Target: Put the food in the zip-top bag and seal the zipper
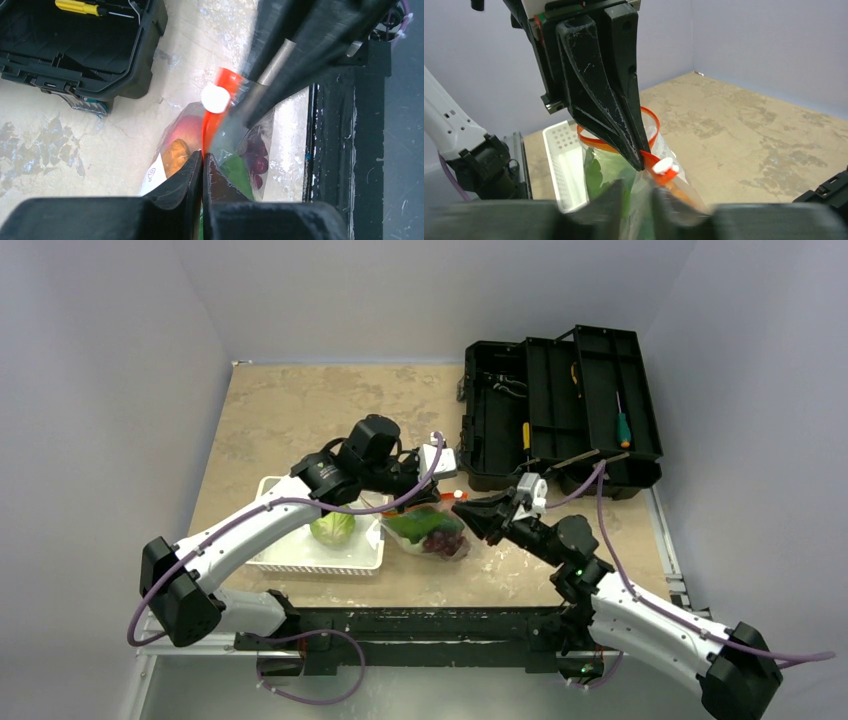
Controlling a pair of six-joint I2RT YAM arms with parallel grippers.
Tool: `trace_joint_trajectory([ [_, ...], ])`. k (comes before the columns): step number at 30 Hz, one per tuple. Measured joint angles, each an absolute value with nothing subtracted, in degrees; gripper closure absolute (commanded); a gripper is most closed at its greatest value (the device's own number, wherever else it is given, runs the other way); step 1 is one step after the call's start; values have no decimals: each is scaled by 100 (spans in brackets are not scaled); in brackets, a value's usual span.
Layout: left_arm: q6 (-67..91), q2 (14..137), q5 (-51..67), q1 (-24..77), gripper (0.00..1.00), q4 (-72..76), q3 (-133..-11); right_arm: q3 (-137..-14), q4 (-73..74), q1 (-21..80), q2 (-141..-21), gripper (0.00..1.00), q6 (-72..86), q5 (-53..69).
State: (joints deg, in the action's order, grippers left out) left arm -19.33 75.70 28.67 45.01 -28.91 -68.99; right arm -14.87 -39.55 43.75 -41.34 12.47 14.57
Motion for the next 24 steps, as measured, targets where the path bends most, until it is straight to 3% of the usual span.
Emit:
trace_joint_trajectory([
  [2,-1951,7585,2858,4501,100,-2899,-6899,-1691,-3529,4375,-4110,40,1249,1461],
  [5,-1951,7557,2858,4497,100,-2875,-6899,-2362,-2359,4375,-4163,34,1367,1428],
  [8,-1942,7513,2873,4497,100,-2873,-6899,-3039,-1426,4370,-4191,18,1616,1184],
  [10,-1909,7474,2884,4499,100,-2867,-6899,-3376,-974,4370,-4119,14,1828,945],
  [20,-1837,7306,3024,4499,100,-2808,-6899,-4029,180,4333,-4303,30,2320,980],
  [24,-1800,7275,3046,4499,100,-2810,-6897,-4029,209,4230,-4515,41,2550,1398],
])
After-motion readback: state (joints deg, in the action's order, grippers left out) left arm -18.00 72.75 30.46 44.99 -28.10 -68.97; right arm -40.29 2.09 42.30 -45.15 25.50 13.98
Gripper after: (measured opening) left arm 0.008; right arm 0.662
